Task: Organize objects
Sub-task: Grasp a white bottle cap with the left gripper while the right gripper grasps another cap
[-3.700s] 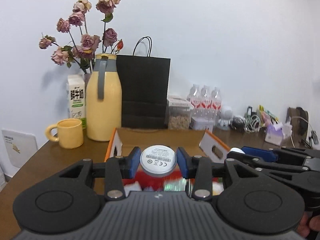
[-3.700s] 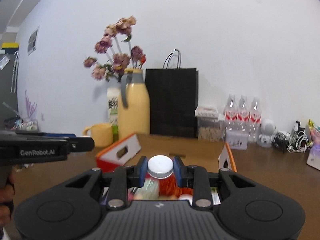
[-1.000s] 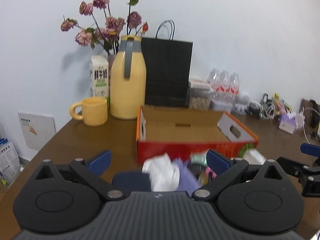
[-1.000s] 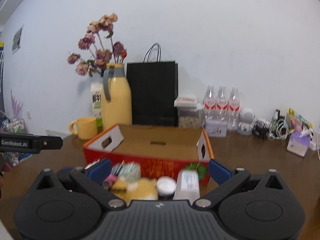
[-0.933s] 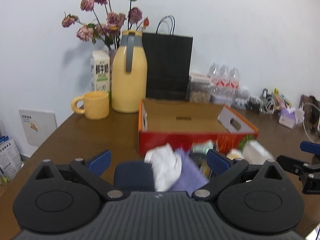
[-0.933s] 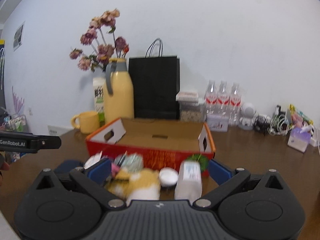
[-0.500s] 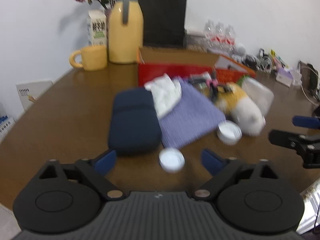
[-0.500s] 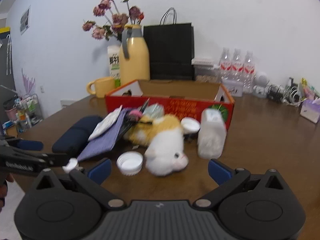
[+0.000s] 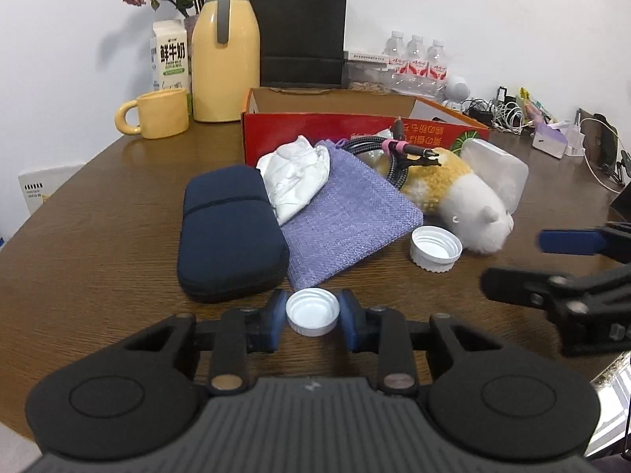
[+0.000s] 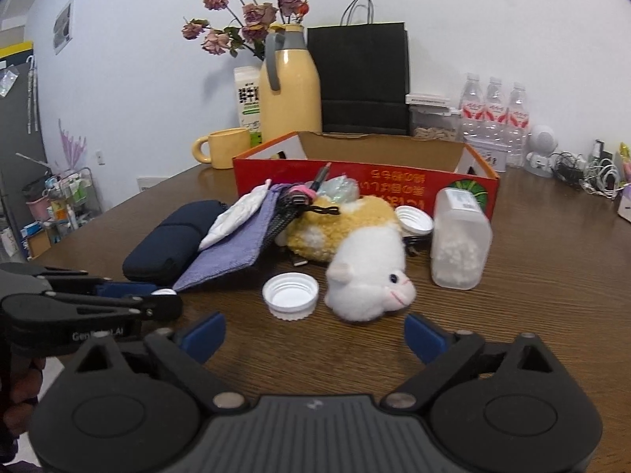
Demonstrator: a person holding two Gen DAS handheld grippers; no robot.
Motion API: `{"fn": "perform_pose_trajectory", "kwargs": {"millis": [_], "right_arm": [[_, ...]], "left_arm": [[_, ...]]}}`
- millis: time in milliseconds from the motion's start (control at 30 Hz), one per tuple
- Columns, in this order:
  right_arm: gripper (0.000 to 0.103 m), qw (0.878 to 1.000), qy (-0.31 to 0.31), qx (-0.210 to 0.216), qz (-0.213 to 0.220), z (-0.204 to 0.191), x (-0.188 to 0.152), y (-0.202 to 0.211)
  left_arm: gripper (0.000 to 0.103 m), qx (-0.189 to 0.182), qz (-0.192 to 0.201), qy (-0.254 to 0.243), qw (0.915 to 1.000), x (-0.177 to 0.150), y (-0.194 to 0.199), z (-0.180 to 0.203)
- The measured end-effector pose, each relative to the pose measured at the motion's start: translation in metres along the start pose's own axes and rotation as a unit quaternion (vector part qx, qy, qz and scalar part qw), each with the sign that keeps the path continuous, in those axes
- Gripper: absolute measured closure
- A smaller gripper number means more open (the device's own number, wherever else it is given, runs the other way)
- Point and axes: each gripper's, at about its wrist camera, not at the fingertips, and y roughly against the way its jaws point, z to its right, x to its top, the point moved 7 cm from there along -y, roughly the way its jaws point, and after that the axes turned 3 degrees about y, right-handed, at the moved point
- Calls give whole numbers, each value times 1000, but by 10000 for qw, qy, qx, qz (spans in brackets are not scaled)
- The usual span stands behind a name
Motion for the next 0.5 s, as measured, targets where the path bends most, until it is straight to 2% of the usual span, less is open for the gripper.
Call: {"fn": "perform_pose_trajectory", "kwargs": {"millis": [67,133,500], "right_arm": [[38,10000,12,83,-17,-4,1,-5],[49,9999,53,143,-38,-8,3,-10],[52,9982,597,-14,-28,-25,23,-38]], "left_arm": [[74,13,81,7,10000,3,4,-2],[74,18,196,38,9998,8,10,-5],[74,52,477,209,9986,20,22,-24]]}}
